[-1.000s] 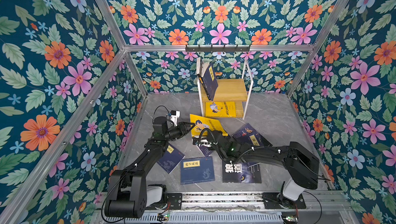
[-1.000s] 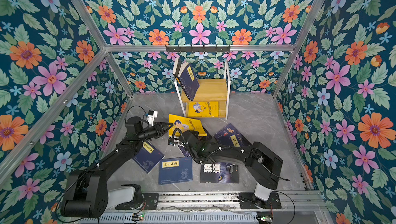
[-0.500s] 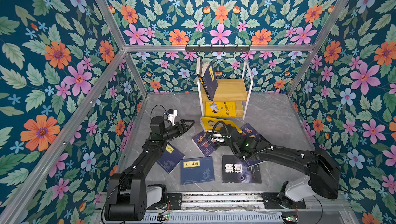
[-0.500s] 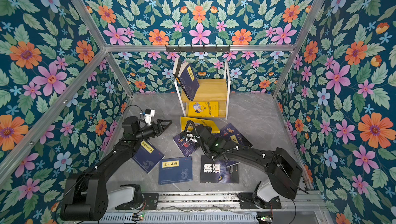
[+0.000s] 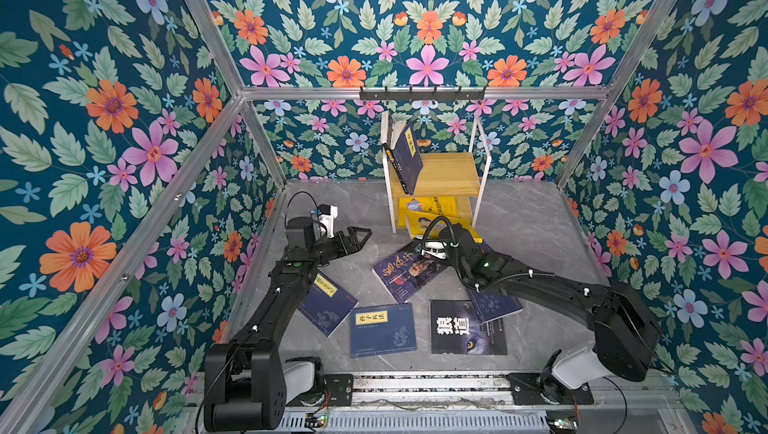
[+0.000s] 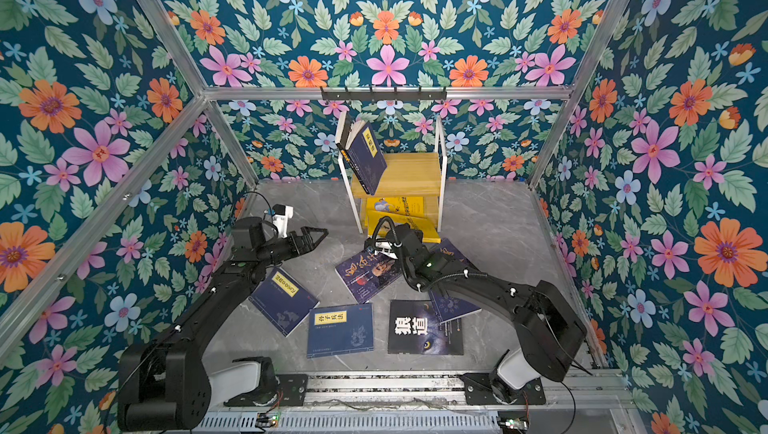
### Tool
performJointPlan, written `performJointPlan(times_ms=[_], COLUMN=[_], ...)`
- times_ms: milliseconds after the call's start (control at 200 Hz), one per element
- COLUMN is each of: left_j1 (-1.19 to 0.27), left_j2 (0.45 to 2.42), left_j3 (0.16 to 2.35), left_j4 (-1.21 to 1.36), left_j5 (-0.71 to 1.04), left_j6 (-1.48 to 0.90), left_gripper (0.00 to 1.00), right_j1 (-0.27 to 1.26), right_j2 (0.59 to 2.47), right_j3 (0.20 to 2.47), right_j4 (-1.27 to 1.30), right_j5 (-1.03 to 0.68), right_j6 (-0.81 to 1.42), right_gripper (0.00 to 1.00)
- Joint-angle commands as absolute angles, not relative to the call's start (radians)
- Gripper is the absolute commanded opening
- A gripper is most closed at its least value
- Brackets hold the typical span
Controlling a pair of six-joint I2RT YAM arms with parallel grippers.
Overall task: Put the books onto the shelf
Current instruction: 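Lower the yellow book onto the lower shelf beside the other yellow book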
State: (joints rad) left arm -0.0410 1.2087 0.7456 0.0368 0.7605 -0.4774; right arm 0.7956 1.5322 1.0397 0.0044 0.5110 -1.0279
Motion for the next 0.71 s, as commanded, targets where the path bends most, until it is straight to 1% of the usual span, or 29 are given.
performJointPlan(times_ms=[0,145,220,340,355,405,510,700], left_j1=[-0.035,-0.032,-0.032,-0.036,-0.037,-0.038,-0.043,-0.043], left_j2=[1.194,1.19,1.188,1.185,1.184,1.184,1.172,1.179], left_j3=[0.769,0.793,0.817,0.841,0.843,0.849,0.849,0.863], left_j4=[-0.058,-0.117,-0.158,-0.218,-0.225,-0.244,-0.262,-0.26], left_j5=[0.672,0.604,0.548,0.516,0.508,0.481,0.441,0.445], left_j6=[-0.343,-0.238,-0.176,-0.044,-0.032,-0.004,0.032,0.018], left_gripper=[1.0,1.0,1.0,1.0,1.0,1.0,1.0,1.0], right_j1=[0.786,0.775,0.765,0.749,0.748,0.747,0.739,0.707], right_j2=[1.555,1.609,1.629,1.649,1.682,1.698,1.729,1.839], right_j3=[1.061,1.087,1.095,1.111,1.114,1.123,1.129,1.171], right_j4=[0.123,0.186,0.209,0.258,0.261,0.278,0.338,0.372], right_j5=[0.51,0.516,0.508,0.497,0.498,0.503,0.491,0.482], right_j6=[-1.096,-1.148,-1.151,-1.149,-1.149,-1.157,-1.182,-1.195], right_gripper=[0.0,0.0,0.0,0.0,0.0,0.0,0.0,0.0])
